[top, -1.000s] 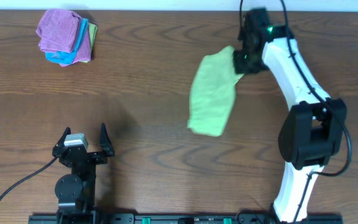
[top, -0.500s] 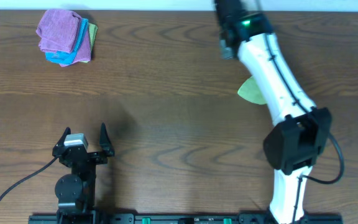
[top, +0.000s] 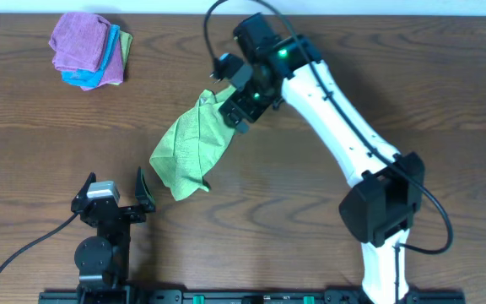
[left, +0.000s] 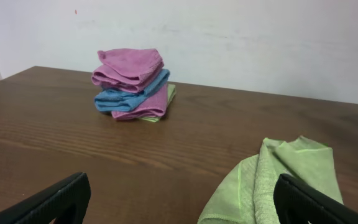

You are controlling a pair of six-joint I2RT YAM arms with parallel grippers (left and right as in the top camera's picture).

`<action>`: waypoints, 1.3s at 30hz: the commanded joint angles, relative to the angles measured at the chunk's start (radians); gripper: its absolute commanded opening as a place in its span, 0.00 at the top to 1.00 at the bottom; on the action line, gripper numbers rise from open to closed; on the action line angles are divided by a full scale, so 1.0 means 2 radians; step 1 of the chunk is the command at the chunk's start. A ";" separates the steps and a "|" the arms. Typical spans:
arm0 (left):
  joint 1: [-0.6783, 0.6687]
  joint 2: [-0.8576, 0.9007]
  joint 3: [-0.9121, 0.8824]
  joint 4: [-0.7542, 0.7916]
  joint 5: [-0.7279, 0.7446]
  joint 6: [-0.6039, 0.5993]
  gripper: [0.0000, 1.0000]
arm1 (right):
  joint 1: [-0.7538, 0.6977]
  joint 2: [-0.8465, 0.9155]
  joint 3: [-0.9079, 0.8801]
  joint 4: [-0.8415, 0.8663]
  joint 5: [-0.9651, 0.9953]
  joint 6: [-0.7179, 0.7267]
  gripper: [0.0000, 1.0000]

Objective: Fold the cloth
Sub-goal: 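Drag the hanging green cloth across the table toward the left arm, then lower the green cloth onto the table center with the right gripper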

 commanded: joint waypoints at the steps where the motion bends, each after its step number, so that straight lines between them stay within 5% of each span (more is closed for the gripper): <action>1: -0.002 -0.003 -0.010 -0.023 -0.010 -0.002 0.05 | -0.007 -0.002 0.005 0.010 0.014 0.018 0.01; 7: -0.002 -0.003 -0.010 -0.023 -0.010 -0.002 0.05 | -0.005 0.035 -0.007 0.059 -0.071 0.019 0.09; 21: -0.002 -0.003 -0.010 -0.023 -0.010 -0.002 0.05 | 0.040 0.118 -0.007 0.151 -0.079 0.033 0.22; 39: -0.002 -0.003 -0.010 -0.023 -0.010 -0.002 0.05 | 0.056 0.154 -0.007 0.157 0.051 0.033 0.42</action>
